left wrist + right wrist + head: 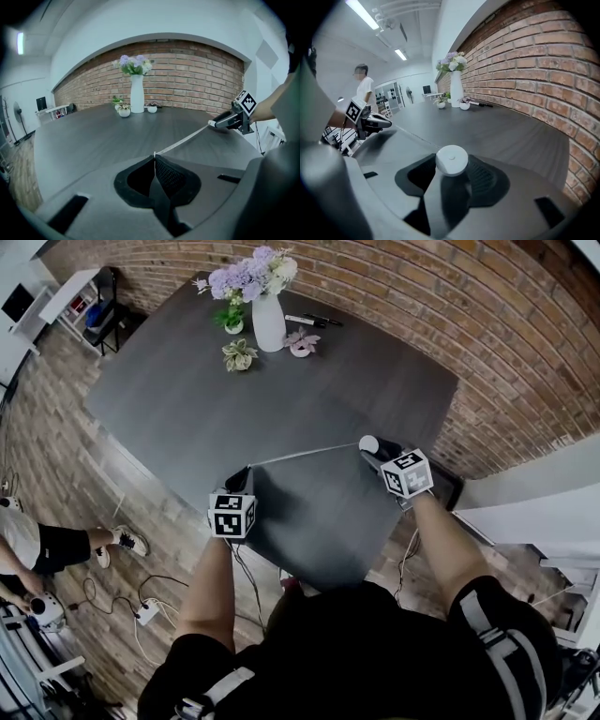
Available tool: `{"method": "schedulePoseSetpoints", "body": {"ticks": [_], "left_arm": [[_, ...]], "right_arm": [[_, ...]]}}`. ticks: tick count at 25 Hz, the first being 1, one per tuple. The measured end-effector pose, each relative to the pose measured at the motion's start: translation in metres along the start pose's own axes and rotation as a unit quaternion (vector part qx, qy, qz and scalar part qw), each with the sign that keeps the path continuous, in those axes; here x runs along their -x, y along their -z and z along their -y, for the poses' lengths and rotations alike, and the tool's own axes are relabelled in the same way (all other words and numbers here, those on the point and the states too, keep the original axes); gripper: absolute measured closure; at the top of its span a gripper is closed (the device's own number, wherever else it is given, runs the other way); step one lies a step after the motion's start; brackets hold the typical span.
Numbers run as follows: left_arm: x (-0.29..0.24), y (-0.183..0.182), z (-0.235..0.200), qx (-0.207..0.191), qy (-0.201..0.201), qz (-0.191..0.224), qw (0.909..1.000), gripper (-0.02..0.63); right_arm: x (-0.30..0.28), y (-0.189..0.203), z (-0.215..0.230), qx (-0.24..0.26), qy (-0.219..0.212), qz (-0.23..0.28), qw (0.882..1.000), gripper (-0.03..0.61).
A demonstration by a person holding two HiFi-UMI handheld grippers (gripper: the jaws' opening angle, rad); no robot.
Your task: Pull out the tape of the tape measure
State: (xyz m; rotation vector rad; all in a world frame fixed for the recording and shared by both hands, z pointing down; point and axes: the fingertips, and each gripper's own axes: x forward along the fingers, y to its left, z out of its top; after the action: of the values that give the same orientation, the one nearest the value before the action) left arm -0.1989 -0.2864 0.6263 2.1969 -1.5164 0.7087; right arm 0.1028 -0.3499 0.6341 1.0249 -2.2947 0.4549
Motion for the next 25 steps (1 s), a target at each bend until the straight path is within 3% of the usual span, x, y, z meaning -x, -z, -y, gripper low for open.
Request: {"method": "schedulePoseSetpoints", "body": {"ticks": [7, 13, 16, 20, 25], "left_arm": [[0.001, -0.001, -0.005, -0.007, -0.008, -0.002, 0.9999, 0.600], [0.024, -0.006, -0.032, 0.041, -0.040, 0.029, 0.9979, 0.598], [0.044, -0.030, -0.044, 0.045, -0.071, 0.069, 0.9941, 0.598], [0.076, -0.079, -0.040, 0.039, -0.081, 0.143, 0.9856, 0.600], [0.126, -0.137, -0.023, 0.036, -0.073, 0.232, 0.9694, 0.604]], "right_arm": [[-0.004, 0.004, 0.002, 0.001, 0.007, -0.011, 1.000, 0.365], [0.015, -0.009, 0.003, -0.011, 0.012, 0.011, 1.000, 0.350], [0.034, -0.030, 0.008, -0.013, 0.031, 0.047, 0.998, 0.394], [0.070, -0.075, 0.011, -0.010, 0.061, 0.127, 0.990, 0.568], [0.122, -0.135, -0.005, -0.003, 0.070, 0.228, 0.971, 0.580]]}}
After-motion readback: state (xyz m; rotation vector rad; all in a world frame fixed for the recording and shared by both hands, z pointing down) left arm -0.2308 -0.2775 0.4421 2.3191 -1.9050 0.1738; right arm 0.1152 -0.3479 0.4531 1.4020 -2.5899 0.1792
